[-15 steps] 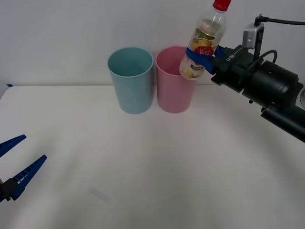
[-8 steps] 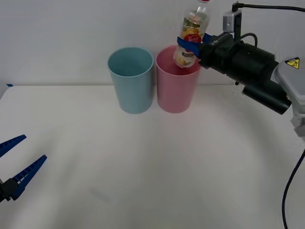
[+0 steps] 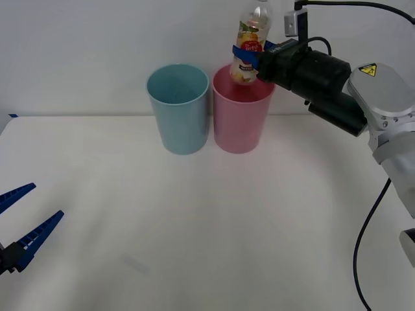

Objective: Grasp the object on the table and drop it into the matching bin: aluminum can to the light blue bin, PET bottle to the pink bin.

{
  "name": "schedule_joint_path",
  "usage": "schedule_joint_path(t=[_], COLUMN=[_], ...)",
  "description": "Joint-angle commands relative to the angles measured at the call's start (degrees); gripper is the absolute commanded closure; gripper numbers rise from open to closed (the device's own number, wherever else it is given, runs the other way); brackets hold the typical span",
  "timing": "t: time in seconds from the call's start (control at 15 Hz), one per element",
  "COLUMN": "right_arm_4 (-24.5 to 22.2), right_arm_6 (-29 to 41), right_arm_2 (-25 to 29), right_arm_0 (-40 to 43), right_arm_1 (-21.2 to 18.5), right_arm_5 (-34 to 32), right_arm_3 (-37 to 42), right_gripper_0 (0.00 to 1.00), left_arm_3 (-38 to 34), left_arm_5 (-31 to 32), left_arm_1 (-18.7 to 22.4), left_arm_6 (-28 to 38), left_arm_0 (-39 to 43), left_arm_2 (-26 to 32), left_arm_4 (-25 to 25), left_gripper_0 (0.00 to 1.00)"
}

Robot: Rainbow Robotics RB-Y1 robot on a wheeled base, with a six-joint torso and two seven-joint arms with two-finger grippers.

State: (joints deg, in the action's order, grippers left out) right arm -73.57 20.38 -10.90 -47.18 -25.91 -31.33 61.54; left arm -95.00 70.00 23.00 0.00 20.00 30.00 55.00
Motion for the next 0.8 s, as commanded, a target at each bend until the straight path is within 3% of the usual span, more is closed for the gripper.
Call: schedule_joint_path(t=[0.07, 0.13, 0.2, 0.27, 0.33, 0.53, 0.8], right_arm_4=[0.01, 0.01, 0.01, 0.01, 0.01, 0.62, 0.89], right_arm_6=[-0.34, -0.34, -0.34, -0.52, -0.61, -1.04, -0.69], right_arm_2=[0.0, 0.0, 0.0, 0.0, 0.09, 0.18, 0.97], right_arm_0=[-0.2, -0.2, -0.2, -0.2, -0.2, -0.02, 6.22], right_arm_1=[0.25, 0.25, 0.25, 0.25, 0.25, 0.25, -0.63], right_arm_5=[0.57, 0.65, 0.65, 0.74, 0.74, 0.65, 1.27], right_arm_3=[-0.37, -0.37, -0.37, -0.37, -0.37, -0.1, 8.69], right_gripper_0=[1.0, 0.97, 0.76, 0.11, 0.0, 0.0, 0.0], left_arm_3=[0.0, 0.0, 0.0, 0.0, 0.0, 0.0, 0.0], left_arm_5=[0.0, 0.0, 0.0, 0.0, 0.0, 0.0, 0.0], left_arm_1=[0.0, 0.0, 0.0, 0.0, 0.0, 0.0, 0.0], left_arm_6=[0.0, 0.0, 0.0, 0.0, 0.0, 0.0, 0.0], left_arm_0=[0.0, 0.0, 0.0, 0.0, 0.0, 0.0, 0.0], left_arm_2=[0.0, 0.0, 0.0, 0.0, 0.0, 0.0, 0.0], left_arm_4=[0.0, 0.0, 0.0, 0.0, 0.0, 0.0, 0.0], left_gripper_0=[0.0, 0.0, 0.0, 0.0, 0.0, 0.0, 0.0])
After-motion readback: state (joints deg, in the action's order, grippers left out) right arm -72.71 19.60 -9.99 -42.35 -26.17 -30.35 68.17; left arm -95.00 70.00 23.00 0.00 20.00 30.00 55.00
